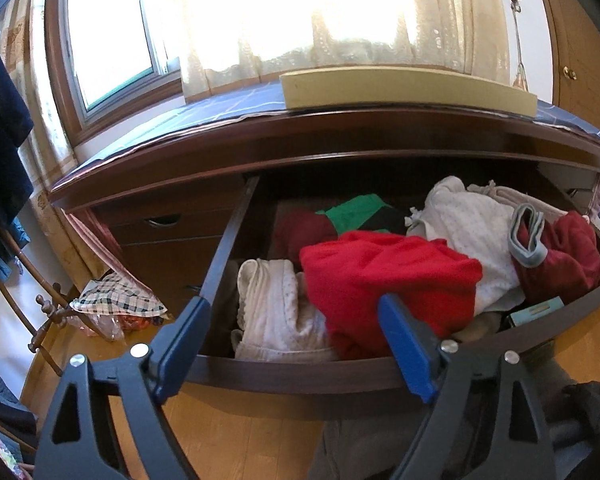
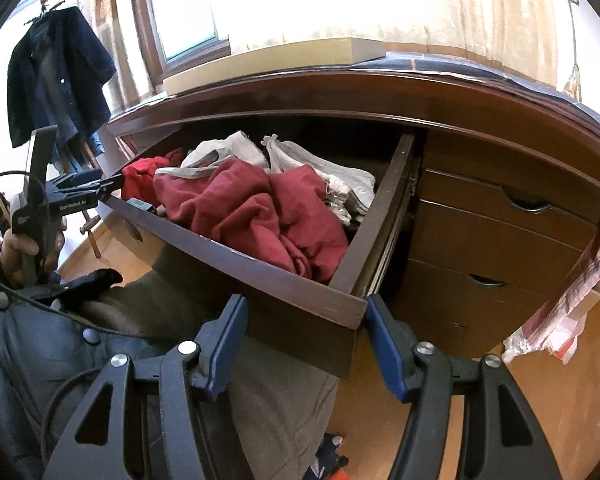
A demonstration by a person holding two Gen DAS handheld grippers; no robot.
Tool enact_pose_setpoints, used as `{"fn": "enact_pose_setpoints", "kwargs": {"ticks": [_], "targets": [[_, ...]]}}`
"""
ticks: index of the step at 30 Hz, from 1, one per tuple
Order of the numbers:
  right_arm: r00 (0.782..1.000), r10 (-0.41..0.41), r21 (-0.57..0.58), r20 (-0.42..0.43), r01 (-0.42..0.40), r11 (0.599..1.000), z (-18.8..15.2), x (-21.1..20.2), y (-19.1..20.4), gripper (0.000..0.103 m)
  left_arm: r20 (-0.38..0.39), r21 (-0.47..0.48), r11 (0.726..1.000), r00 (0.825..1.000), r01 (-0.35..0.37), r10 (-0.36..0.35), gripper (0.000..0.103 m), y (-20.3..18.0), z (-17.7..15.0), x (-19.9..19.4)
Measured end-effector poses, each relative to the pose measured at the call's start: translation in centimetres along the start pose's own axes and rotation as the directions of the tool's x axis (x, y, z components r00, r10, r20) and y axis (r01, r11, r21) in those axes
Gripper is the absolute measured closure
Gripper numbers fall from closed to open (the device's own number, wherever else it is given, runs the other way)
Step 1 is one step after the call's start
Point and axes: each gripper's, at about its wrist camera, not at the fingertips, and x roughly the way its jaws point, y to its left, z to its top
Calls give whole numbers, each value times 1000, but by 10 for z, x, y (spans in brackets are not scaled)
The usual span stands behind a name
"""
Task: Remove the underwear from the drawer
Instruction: 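Pull the drawer further out with the right gripper, exposing the clothes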
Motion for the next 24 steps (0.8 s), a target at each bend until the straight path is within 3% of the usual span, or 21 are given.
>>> {"fn": "enact_pose_setpoints", "kwargs": {"ticks": [19, 24], "targets": [[999, -21, -38, -30, 19, 999, 2, 1, 3, 40, -3, -10, 1000, 1000, 6, -6, 16, 0, -1, -2], [1000, 29, 59, 8, -30, 998, 3, -4, -12, 40, 13, -7, 1000, 1000, 23, -23, 16, 5, 1, -8]]}}
